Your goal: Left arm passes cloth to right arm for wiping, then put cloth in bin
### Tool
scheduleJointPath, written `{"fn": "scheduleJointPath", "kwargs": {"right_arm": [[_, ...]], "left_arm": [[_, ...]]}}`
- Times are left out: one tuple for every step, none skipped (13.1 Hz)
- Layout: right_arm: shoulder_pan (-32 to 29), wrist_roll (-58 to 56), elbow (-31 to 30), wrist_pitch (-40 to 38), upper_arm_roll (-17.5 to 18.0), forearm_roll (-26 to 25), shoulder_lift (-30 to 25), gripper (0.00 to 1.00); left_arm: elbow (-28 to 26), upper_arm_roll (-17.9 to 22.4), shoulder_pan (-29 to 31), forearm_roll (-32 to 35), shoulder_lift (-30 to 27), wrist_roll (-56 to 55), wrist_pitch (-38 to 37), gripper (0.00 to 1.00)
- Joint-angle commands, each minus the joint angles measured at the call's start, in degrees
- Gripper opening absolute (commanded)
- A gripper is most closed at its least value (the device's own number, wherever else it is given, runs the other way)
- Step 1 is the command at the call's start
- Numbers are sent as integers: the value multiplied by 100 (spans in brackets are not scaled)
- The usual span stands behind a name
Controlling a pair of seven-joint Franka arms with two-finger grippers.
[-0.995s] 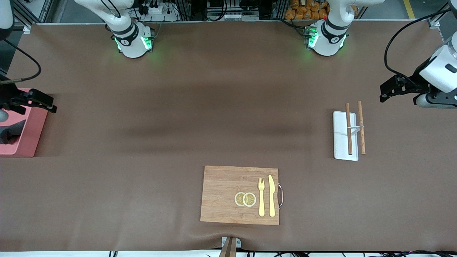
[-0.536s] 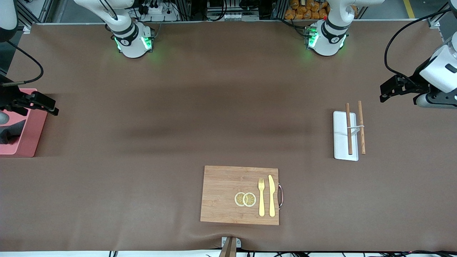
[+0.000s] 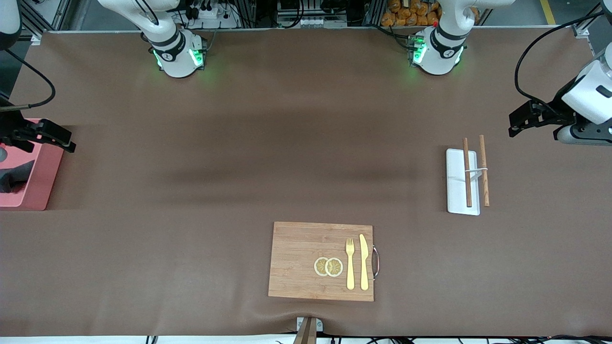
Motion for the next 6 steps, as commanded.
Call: {"fn": "scheduleJointPath", "kwargs": {"right_arm": [[142, 102, -158, 197, -65, 1, -170, 100], [133, 102, -115, 198, -39, 1, -179, 100], [133, 15, 16, 163, -21, -17, -179, 100], [133, 14, 61, 163, -30, -17, -162, 100], [133, 14, 61, 172, -30, -8, -161, 100], [151, 22, 61, 189, -21, -8, -153, 100]], "left_arm": [[-13, -13, 10, 130, -8, -58, 46, 100], [-13, -13, 10, 130, -8, -58, 46, 100], [-13, -13, 10, 122, -8, -58, 46, 100], [-30, -13, 10, 121, -8, -58, 46, 100], [-30, -13, 10, 121, -8, -58, 46, 100], [-30, -13, 10, 121, -8, -58, 55, 100]]}}
